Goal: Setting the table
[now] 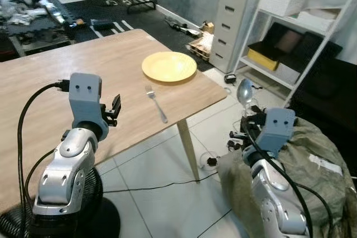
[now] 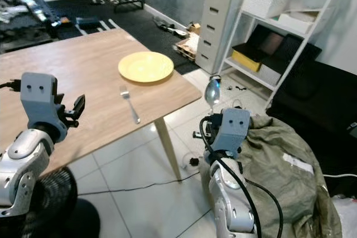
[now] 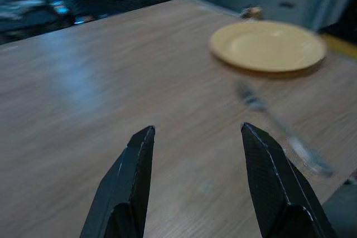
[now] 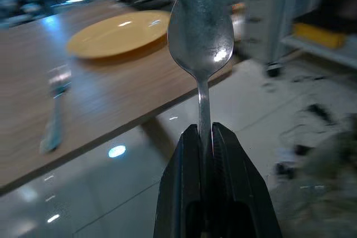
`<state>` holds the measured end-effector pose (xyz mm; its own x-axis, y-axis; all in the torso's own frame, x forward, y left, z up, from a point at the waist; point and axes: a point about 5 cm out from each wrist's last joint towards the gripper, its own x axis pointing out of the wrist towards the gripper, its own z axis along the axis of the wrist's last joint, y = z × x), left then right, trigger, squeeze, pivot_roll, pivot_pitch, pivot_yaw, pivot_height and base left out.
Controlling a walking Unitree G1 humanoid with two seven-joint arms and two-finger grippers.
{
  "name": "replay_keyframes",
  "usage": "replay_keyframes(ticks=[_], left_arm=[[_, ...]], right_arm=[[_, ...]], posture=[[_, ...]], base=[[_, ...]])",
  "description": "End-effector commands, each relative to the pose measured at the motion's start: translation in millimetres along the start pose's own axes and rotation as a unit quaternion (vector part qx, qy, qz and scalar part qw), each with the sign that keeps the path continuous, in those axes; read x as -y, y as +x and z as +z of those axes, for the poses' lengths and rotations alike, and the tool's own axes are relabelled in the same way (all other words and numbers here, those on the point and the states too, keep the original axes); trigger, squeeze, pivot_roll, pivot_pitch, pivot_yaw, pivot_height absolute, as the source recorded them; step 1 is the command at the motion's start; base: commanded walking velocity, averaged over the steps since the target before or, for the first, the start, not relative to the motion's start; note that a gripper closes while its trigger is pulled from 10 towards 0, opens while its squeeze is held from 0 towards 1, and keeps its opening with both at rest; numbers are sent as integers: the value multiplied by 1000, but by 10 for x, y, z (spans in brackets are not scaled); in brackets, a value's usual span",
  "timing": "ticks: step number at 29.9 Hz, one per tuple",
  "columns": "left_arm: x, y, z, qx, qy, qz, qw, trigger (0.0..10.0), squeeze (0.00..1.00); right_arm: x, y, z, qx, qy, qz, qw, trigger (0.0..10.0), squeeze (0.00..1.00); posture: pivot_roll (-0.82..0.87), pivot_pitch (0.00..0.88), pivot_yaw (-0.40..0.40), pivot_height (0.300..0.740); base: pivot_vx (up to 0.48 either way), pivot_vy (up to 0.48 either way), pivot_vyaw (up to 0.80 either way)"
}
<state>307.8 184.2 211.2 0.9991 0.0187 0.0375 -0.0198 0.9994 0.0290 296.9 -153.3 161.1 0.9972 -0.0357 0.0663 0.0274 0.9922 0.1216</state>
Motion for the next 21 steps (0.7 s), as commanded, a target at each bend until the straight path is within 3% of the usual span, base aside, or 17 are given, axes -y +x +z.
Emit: replay_keyframes(ticks=[1, 21], left_arm=[[16, -5, -43, -9, 1, -2, 1000, 10000, 0], [46, 4, -43, -9, 2, -13, 1000, 10000, 0]], right_arm=[[28, -20, -30, -5, 2, -7, 1000, 10000, 0], [29, -23, -47, -7, 0, -9, 1000, 10000, 0]], posture=[[4, 0, 83, 740], [0, 0, 89, 740]], base=[[-259, 0, 0], [-256, 0, 0]])
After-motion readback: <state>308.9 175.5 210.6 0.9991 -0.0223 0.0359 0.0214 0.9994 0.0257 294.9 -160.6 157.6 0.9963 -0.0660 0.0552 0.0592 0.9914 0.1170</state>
